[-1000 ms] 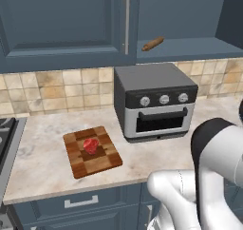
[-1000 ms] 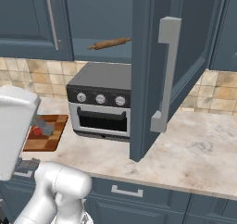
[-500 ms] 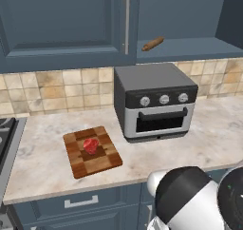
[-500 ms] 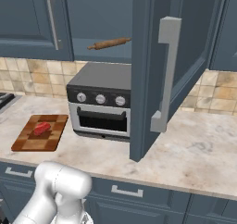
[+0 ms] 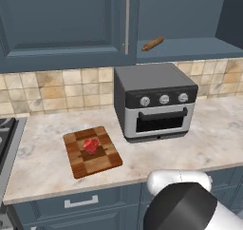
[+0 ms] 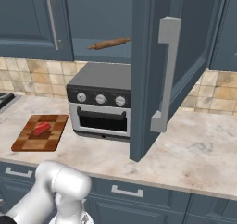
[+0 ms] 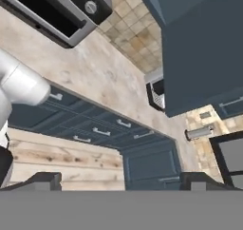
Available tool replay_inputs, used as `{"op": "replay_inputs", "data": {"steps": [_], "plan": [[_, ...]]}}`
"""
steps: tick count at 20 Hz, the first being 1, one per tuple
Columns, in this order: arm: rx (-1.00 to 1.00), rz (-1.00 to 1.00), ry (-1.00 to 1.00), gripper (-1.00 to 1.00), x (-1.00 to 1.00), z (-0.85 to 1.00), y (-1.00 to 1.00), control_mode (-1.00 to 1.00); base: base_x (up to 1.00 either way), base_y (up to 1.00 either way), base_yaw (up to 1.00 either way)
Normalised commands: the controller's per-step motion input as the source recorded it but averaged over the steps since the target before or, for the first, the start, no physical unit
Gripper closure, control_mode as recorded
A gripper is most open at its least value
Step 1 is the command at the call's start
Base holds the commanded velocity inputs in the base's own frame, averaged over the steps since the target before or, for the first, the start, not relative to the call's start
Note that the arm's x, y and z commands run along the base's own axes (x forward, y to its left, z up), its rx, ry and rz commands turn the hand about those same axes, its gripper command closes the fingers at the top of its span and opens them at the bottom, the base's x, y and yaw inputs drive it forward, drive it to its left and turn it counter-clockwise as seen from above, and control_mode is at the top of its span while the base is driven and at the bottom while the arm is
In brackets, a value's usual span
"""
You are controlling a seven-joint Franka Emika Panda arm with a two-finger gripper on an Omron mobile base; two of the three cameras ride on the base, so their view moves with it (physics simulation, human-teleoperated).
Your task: Open the cabinet, retrieve the rolling pin, and place it next to the meat on the cutting board to prepare for tenderizing.
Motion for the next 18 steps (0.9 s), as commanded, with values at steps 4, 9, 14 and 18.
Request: {"op": "replay_inputs", "data": {"steps": [4, 9, 14, 18], "plan": [[0.25, 0.05, -0.10, -1.00, 0.38, 0.45, 0.17, -1.00, 0.00, 0.00, 0.00], [0.21, 0.09, -0.19, -1.00, 0.39, 0.40, 0.17, -1.00, 0.00, 0.00, 0.00], [0.24, 0.09, -0.24, -1.00, 0.44, 0.15, 0.31, -1.00, 0.00, 0.00, 0.00], [0.26, 0.05, -0.25, -1.00, 0.45, 0.00, 0.32, -1.00, 0.00, 0.00, 0.00]]}}
